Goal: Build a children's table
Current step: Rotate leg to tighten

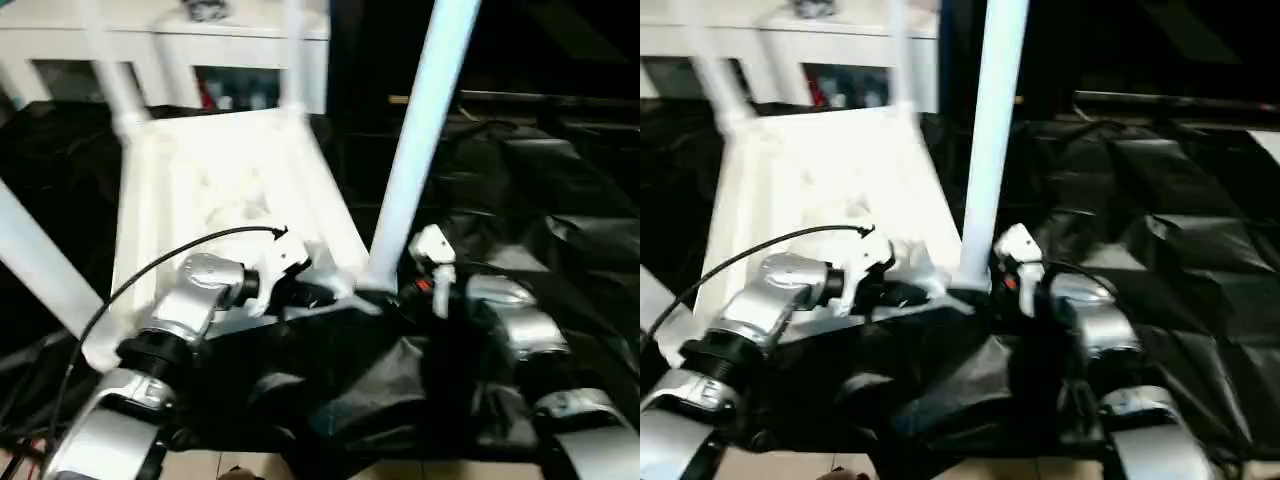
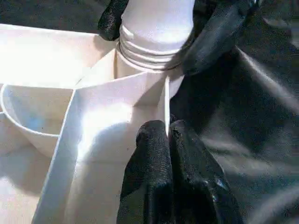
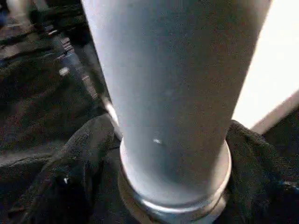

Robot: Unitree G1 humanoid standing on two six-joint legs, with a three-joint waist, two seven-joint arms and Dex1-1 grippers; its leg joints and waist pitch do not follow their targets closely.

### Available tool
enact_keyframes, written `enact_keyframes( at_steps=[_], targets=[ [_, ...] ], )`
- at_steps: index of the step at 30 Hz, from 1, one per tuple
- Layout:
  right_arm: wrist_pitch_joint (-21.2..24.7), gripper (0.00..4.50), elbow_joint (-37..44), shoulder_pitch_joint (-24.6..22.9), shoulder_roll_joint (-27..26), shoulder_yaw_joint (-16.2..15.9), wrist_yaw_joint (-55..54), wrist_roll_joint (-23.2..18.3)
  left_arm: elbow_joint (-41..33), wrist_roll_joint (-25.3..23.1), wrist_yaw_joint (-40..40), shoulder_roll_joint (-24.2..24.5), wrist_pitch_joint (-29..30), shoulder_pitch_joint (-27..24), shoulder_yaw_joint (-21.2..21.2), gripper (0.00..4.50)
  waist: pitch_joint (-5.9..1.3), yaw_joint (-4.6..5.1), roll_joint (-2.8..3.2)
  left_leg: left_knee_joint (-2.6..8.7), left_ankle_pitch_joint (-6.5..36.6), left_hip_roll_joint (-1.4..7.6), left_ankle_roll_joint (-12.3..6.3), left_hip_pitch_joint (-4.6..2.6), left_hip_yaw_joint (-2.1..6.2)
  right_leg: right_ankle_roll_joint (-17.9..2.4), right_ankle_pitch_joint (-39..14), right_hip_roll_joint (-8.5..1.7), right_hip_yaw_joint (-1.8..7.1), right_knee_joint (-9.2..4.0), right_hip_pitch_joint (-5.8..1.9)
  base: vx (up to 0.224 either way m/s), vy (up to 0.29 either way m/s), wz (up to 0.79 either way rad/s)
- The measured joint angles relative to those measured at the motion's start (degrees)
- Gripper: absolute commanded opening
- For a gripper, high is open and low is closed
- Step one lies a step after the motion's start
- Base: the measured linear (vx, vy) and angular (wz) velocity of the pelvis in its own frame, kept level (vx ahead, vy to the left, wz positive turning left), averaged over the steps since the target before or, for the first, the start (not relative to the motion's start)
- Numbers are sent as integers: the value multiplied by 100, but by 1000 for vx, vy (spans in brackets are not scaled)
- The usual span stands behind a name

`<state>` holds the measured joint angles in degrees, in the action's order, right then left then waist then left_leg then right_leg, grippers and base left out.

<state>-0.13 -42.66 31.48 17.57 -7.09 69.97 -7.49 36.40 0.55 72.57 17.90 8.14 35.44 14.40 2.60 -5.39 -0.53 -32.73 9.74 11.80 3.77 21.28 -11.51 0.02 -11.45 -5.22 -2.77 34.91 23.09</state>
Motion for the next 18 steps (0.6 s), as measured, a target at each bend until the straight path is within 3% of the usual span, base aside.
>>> enact_keyframes(
  at_steps=[6, 18],
  targets=[
    [115, 296, 97, -22, 46, -71, 191, 33, 62, 19, 178, 5, -74, 11, 61, 0, 0, -24, -1, -6, -1, -1, 1, -10, -10, 0, 0, -4, 10, 1, -22, 0, 0, 0],
    [332, 269, 129, -46, -66, 86, -153, 24, 120, -1, -62, -90, -51, 15, -8, 0, -1, -44, -2, -7, -2, -1, 2, -18, -10, -2, 2, -4, 10, 6, -25, 0, 0, 0]
  ],
)
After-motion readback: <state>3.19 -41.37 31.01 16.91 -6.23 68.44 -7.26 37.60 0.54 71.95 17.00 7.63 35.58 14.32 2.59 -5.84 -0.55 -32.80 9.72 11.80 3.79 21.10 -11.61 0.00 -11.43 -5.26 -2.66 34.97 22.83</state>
